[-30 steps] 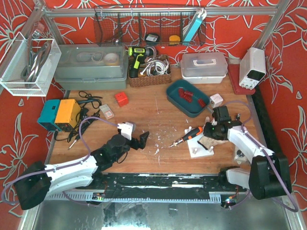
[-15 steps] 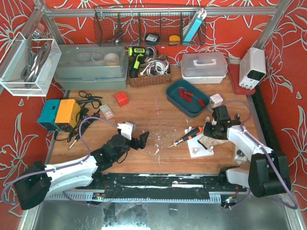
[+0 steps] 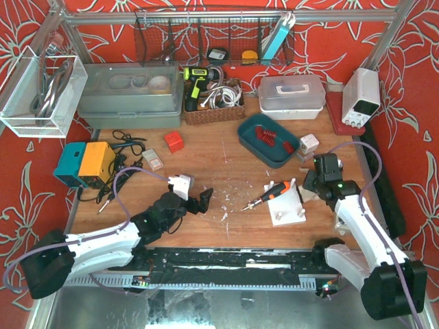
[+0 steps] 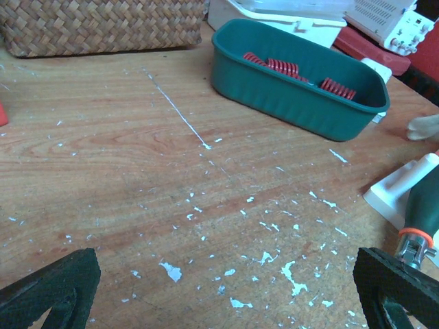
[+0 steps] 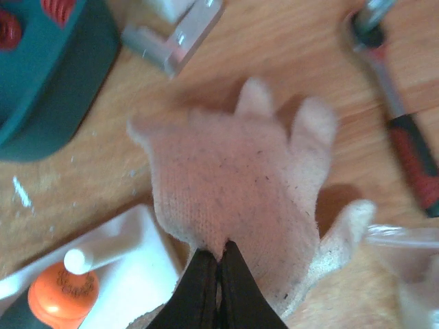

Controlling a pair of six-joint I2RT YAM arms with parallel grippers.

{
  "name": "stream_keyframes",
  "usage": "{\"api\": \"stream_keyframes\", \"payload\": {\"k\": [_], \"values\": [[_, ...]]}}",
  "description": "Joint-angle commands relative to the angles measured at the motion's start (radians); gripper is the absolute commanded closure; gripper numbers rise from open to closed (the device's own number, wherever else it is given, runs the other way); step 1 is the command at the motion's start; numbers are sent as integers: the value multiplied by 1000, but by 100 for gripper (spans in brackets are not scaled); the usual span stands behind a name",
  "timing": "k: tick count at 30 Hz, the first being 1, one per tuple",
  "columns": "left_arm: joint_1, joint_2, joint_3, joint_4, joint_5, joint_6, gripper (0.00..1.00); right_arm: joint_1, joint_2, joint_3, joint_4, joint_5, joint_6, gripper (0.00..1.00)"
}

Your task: Install the large spring

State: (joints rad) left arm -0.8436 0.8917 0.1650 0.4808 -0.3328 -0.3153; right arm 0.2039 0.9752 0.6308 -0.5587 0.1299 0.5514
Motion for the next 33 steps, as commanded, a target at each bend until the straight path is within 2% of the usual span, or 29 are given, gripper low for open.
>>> {"api": "stream_keyframes", "payload": {"k": [1, 4, 14, 20, 22, 27, 30, 33], "values": [[-3, 4, 11, 31, -27, -16, 0, 7, -69, 67, -44, 236, 52, 100], [-3, 8, 11, 32, -27, -27, 0, 2, -58, 97, 13, 308, 39, 100], [-3, 3, 14, 23, -30, -30, 0, -11, 242, 289, 117, 428, 40, 100], [-3, 2, 16, 19, -25, -33, 0, -22, 386, 304, 175, 505, 49, 100], [-3, 1, 17, 18, -26, -33, 0, -25, 435, 306, 178, 495, 56, 82], [-3, 0, 15, 18, -20, -34, 0, -26, 524, 340, 93, 495, 97, 56], [-3, 3, 14, 22, -17, -34, 0, -26, 534, 357, 40, 461, 115, 43], [-3, 6, 17, 22, -10, -34, 0, -25, 520, 365, 10, 381, 115, 36]]}}
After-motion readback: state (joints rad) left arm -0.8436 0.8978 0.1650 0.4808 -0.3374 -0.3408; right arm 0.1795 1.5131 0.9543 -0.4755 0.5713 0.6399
